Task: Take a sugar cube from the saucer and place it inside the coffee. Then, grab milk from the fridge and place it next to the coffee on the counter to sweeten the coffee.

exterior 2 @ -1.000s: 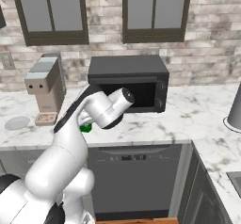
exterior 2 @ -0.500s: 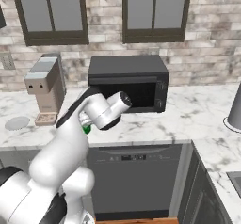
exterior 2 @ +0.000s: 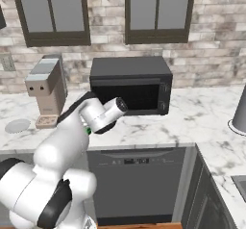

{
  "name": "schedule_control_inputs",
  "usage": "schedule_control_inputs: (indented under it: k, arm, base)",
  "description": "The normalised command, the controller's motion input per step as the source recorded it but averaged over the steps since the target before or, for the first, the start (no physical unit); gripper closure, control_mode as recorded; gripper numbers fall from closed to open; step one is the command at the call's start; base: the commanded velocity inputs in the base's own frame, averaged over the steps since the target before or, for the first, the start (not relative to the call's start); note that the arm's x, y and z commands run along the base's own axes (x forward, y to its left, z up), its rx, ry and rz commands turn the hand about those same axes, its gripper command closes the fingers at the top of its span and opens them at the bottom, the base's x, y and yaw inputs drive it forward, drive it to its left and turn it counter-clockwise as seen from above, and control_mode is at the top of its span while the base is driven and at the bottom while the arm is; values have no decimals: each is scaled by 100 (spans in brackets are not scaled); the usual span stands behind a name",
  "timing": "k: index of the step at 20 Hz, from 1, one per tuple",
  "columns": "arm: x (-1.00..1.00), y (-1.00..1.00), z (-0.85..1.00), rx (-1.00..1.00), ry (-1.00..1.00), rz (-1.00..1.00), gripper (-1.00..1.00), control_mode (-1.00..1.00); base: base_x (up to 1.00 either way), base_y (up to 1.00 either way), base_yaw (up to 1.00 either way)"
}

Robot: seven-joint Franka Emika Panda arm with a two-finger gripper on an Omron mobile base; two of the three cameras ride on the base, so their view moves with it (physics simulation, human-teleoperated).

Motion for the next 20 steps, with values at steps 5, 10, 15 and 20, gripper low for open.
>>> schedule_control_inputs:
  k: [5,10,15,20]
  arm:
    - [35,0,-26,0,0,0,100,-100]
    - [36,0,-25,0,0,-1,100,-100]
    - [35,0,-28,0,0,-1,100,-100]
    - [25,0,-39,0,0,0,100,-100]
  base:
    - [0,0,0]
    - [0,0,0]
    - [0,0,0]
    - [0,0,0]
